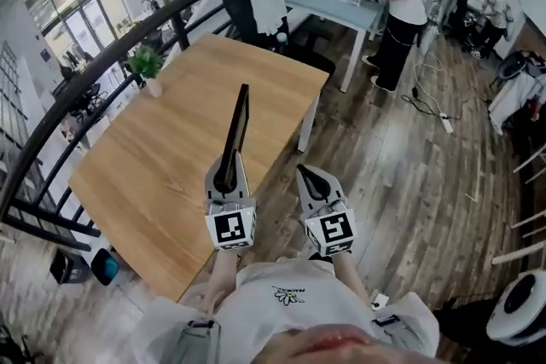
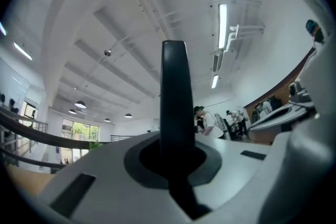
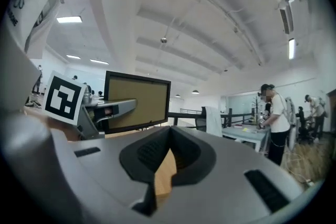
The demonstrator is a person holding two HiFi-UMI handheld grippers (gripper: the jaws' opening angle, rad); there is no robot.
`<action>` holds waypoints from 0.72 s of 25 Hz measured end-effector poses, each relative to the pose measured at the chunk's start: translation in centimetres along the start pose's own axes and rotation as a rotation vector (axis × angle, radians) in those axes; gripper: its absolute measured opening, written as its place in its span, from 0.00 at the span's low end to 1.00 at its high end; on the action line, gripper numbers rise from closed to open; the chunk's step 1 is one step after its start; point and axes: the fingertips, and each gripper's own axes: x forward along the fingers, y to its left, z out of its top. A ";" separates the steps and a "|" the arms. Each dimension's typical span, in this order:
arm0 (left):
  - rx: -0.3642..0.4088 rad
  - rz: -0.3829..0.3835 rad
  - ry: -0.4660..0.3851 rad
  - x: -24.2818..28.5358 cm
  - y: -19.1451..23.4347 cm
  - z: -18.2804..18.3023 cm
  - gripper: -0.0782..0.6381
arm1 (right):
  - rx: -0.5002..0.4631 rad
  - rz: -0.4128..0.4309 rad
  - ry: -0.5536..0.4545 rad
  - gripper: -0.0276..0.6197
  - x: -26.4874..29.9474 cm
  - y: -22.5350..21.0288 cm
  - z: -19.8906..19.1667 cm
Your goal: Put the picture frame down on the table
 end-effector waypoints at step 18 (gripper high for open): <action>0.169 0.982 0.164 -14.1 18.5 0.4 0.14 | 0.066 0.823 -0.196 0.06 17.8 17.3 5.1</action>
